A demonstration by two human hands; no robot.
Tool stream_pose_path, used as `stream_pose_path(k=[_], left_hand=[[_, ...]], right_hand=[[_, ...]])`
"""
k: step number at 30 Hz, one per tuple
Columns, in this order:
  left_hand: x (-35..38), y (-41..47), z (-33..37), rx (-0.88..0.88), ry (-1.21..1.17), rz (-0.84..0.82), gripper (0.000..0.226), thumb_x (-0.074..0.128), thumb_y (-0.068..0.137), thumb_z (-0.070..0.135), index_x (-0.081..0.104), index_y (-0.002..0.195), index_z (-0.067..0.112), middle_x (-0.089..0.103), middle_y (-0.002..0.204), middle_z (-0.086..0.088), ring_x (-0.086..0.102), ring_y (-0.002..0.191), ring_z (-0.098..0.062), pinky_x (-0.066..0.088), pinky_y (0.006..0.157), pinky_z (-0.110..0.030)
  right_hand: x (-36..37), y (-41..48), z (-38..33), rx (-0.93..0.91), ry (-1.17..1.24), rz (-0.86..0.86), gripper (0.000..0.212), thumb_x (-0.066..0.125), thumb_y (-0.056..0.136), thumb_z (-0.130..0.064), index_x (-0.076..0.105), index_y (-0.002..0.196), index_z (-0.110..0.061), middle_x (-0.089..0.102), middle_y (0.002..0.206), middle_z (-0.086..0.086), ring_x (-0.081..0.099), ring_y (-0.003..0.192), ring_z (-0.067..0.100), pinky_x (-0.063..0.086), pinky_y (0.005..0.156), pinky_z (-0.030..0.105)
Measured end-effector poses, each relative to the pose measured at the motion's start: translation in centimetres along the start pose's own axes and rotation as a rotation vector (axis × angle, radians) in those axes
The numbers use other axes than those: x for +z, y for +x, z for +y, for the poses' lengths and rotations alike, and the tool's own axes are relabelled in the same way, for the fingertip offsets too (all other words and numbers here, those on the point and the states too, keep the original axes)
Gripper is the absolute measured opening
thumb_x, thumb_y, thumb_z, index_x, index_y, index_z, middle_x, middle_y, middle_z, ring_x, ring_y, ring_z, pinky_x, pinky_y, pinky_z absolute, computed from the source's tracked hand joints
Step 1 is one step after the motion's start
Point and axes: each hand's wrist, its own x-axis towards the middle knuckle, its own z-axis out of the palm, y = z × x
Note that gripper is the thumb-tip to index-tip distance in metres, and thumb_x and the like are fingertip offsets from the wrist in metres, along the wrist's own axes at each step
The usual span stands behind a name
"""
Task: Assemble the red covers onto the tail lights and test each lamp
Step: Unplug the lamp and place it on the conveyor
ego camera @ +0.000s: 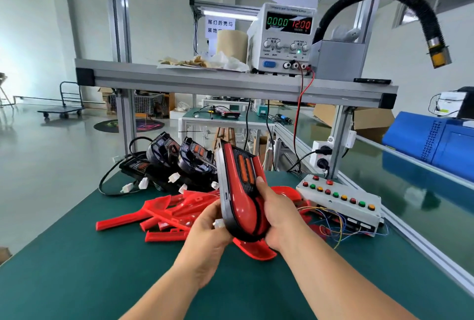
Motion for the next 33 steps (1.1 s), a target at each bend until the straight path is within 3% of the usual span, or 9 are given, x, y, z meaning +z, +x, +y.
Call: stream_pose_path(k=[4, 8, 11, 16, 20, 25, 28, 31, 33], left_hand=[[-1.4, -0.4, 1.9, -0.192, -0.177, -0.229, 0.056, 0.067, 0.055, 0.008, 0.070, 0.110, 0.005, 0.065, 0.102, -0.018, 0.060, 0.085, -0.027, 0.053, 0.081, -0.035], [0.2, 0.1, 2.5, -0.231, 0.115, 0.050, 0.067, 0.080, 0.067, 0.049, 0.062, 0.115, 0.004, 0.068, 0.093, -0.023, 0.056, 0.069, -0.036, 0.049, 0.059, -0.040], [1.1, 0.3, 3.1, -0.191, 0.087, 0.158, 0.062, 0.080, 0.064, 0.039, 0.060, 0.113, 0.005, 0.070, 0.099, -0.027, 0.057, 0.088, -0.061, 0.044, 0.084, -0.067], [0.0, 1.0, 4.5, -0.223, 0.038, 0.174, 0.050, 0.075, 0.060, 0.027, 0.069, 0.105, 0.005, 0.074, 0.093, -0.020, 0.072, 0.072, -0.034, 0.057, 0.059, -0.037], [-1.3, 1.6, 6.4, -0.239, -0.079, 0.076, 0.027, 0.070, 0.062, 0.027, 0.080, 0.082, 0.012, 0.075, 0.091, -0.016, 0.073, 0.070, -0.028, 0.059, 0.057, -0.036], [-0.9, 1.5, 8.4, -0.201, -0.188, -0.079, 0.051, 0.089, 0.043, 0.027, 0.078, 0.088, 0.007, 0.074, 0.087, -0.016, 0.073, 0.070, -0.029, 0.059, 0.060, -0.038], [-0.2, 1.4, 9.1, -0.156, -0.277, -0.161, 0.055, 0.091, 0.041, 0.026, 0.076, 0.090, 0.005, 0.074, 0.082, -0.016, 0.073, 0.068, -0.028, 0.058, 0.059, -0.037], [0.2, 1.3, 9.5, -0.119, -0.335, -0.214, 0.055, 0.094, 0.035, 0.028, 0.078, 0.083, 0.008, 0.075, 0.079, -0.011, 0.073, 0.069, -0.024, 0.059, 0.061, -0.035], [0.3, 1.2, 9.5, -0.096, -0.343, -0.205, 0.039, 0.087, 0.048, 0.030, 0.079, 0.081, 0.010, 0.075, 0.078, -0.009, 0.073, 0.068, -0.023, 0.058, 0.061, -0.034]], right_hand=[[0.2, -0.2, 0.3, -0.051, -0.181, 0.092, 0.052, 0.061, 0.089, -0.055, 0.067, 0.111, -0.008, 0.073, 0.103, 0.013, 0.070, 0.093, 0.034, 0.054, 0.093, 0.049], [0.5, -1.0, 0.7, -0.113, -0.347, 0.165, 0.075, 0.054, 0.087, -0.066, 0.053, 0.135, -0.008, 0.059, 0.133, 0.011, 0.056, 0.121, 0.032, 0.044, 0.104, 0.046], [0.8, -1.8, 0.5, -0.133, -0.422, 0.171, 0.081, 0.049, 0.085, -0.072, 0.049, 0.139, -0.011, 0.055, 0.138, 0.008, 0.052, 0.125, 0.031, 0.042, 0.105, 0.046], [0.1, -2.2, -1.0, -0.155, -0.376, 0.020, 0.080, 0.031, 0.084, -0.081, 0.066, 0.117, -0.017, 0.068, 0.114, 0.000, 0.061, 0.103, 0.019, 0.043, 0.098, 0.038], [-1.9, -0.7, -2.6, -0.451, -0.437, 0.101, 0.045, 0.054, 0.097, -0.037, 0.044, 0.140, -0.032, 0.044, 0.146, 0.002, 0.045, 0.120, 0.013, 0.035, 0.102, 0.036], [-3.3, 1.6, -2.9, -0.586, -0.872, -0.046, 0.093, 0.067, 0.079, -0.015, 0.016, 0.152, -0.041, 0.014, 0.159, -0.012, 0.013, 0.146, 0.011, 0.019, 0.118, 0.041], [-3.1, 2.6, -2.0, -0.583, -0.939, -0.039, 0.074, 0.068, 0.086, -0.032, 0.028, 0.148, -0.037, 0.027, 0.154, -0.009, 0.023, 0.143, 0.013, 0.025, 0.115, 0.037], [-2.9, 2.5, -1.5, -0.586, -0.759, -0.012, 0.010, 0.053, 0.098, -0.039, 0.054, 0.105, -0.046, 0.049, 0.130, -0.015, 0.041, 0.131, 0.013, 0.034, 0.097, 0.023], [-2.7, 2.1, -1.5, -0.525, -0.565, -0.031, 0.015, 0.046, 0.100, -0.043, 0.057, 0.090, -0.043, 0.057, 0.128, -0.010, 0.047, 0.125, 0.014, 0.034, 0.102, 0.029]])
